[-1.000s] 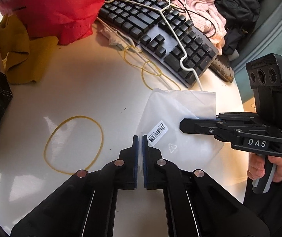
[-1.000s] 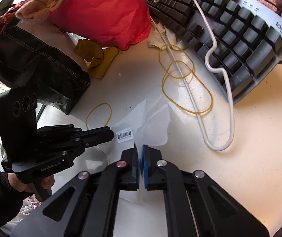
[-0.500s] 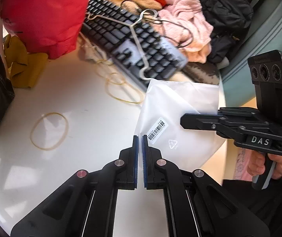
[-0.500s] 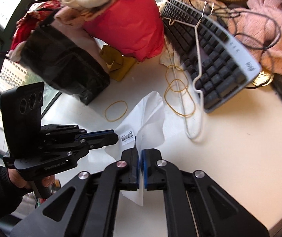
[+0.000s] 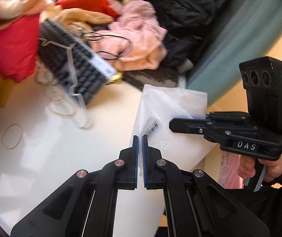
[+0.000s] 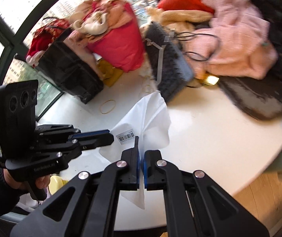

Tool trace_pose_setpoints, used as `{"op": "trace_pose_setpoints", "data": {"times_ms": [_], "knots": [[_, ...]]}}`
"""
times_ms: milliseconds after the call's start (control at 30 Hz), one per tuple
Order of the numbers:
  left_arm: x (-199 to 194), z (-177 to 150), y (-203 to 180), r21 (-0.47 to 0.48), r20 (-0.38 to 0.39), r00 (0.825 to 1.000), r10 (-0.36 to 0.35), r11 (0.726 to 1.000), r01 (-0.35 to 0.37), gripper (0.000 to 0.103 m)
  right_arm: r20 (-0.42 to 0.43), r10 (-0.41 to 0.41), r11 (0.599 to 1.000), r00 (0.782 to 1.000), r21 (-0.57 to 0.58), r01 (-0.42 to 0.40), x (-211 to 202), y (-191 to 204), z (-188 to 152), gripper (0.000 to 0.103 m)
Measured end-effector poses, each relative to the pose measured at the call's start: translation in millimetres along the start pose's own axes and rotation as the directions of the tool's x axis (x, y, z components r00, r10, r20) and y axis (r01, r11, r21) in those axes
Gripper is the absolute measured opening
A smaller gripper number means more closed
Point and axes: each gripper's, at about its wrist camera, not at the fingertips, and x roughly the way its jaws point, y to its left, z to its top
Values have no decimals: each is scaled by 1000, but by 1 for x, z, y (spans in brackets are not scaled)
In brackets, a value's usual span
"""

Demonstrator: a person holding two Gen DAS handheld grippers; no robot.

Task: Collect trash
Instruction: 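Lift the white sheet in both tools and carry it to the grey bin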

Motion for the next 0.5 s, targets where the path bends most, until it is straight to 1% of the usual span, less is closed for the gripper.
{"op": "trace_pose_setpoints", "data": {"times_ms": [33, 100, 133, 233, 267, 367, 500], "knots": [[5, 3, -8, 17, -12, 1000, -15, 1000, 15, 3, 7, -14, 1000, 1000, 17, 13, -8, -4, -6, 5], [18, 9, -31, 87, -44, 998, -43, 995, 46, 3, 22, -45, 997, 999, 58, 43, -25, -18, -19, 5], [28, 13, -44, 131, -68, 996, -56, 989, 64, 3, 29, -66, 994, 997, 86, 63, -35, -27, -29, 5], [54, 21, -74, 202, -121, 988, -92, 972, 116, 3, 42, -111, 981, 993, 164, 103, -56, -52, -49, 5], [66, 26, -92, 237, -142, 984, -104, 962, 136, 3, 48, -121, 977, 992, 183, 110, -62, -60, -53, 5], [90, 34, -133, 290, -180, 973, -142, 938, 190, 3, 76, -160, 957, 984, 258, 136, -89, -91, -73, 5], [128, 37, -190, 356, -239, 957, -166, 902, 245, 3, 114, -211, 928, 971, 337, 162, -128, -136, -99, 5]]}}
